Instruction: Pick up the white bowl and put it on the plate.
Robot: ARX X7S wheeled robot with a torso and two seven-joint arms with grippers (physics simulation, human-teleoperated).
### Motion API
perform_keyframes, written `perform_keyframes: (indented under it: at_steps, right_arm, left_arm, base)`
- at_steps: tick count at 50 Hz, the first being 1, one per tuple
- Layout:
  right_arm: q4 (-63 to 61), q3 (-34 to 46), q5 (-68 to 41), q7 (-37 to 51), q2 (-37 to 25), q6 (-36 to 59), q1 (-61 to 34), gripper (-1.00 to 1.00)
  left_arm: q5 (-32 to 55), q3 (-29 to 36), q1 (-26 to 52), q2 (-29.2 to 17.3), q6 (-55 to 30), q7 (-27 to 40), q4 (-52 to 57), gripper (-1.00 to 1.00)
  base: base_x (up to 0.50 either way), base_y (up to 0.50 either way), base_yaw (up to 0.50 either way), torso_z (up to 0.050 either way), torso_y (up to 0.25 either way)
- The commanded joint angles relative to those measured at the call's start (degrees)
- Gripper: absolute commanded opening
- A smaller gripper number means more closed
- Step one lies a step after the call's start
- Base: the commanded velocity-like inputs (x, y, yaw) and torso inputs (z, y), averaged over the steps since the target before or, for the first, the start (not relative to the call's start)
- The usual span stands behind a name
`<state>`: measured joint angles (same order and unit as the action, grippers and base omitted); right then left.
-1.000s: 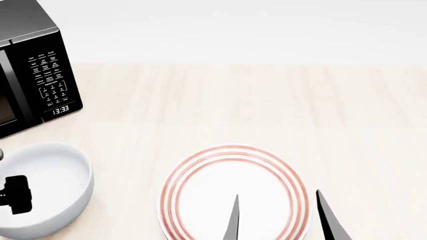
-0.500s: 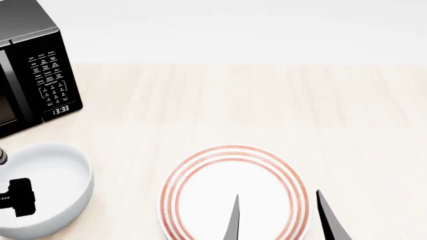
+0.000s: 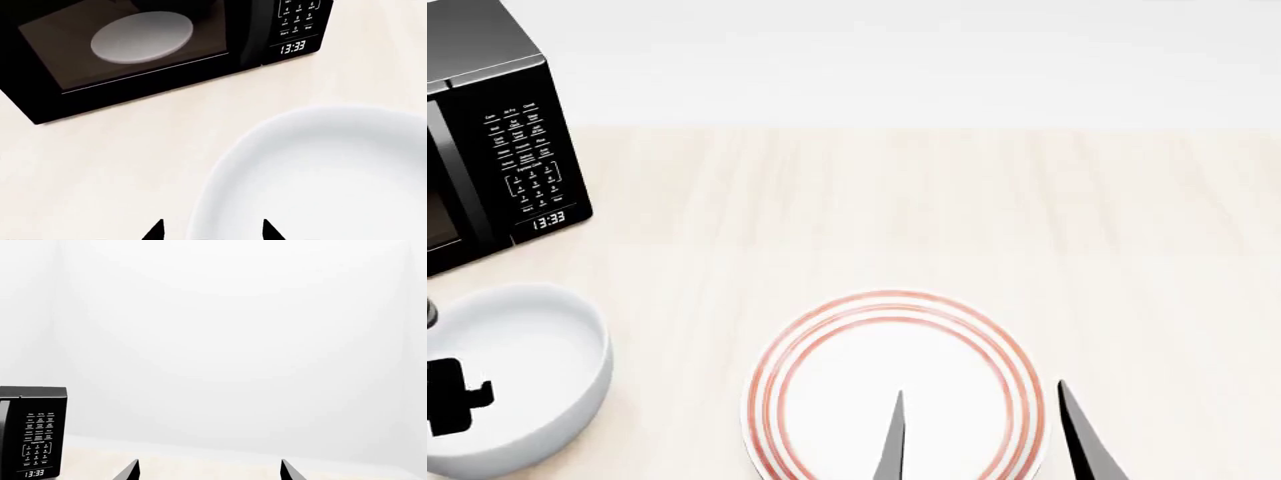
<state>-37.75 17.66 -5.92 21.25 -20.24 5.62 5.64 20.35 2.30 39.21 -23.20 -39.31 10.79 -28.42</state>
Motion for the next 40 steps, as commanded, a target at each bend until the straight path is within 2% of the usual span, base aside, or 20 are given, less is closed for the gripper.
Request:
perform_keyframes:
  at_steps: [1,23,40]
  right_arm:
    - [0.47,-0.94,1.21,-1.01,0.86,-0.24,-0.16,1.0]
    - [0.61,-0.48,1.21,-0.57,0.42,-0.61,-0.12,1.0]
    - [0.47,-0.26,0.94,-0.32,0.19,-0.47,-0.39,1.0]
  left_arm:
    - [-0.33,-2.23,-0.97,1.54,3.09,-0.51,-1.22,-1.0]
    - [1.59,-4.82,-1.92,1.74,3.41,0.63,0.65,-1.0]
    - [4.35,-9.16,-0.76,2.45,0.03,5.9,7.51,-1.0]
  base:
    - [0.0,0.0,0.0,0.0,0.0]
    - [0.0,0.0,0.0,0.0,0.0]
    - [0.0,0.0,0.0,0.0,0.0]
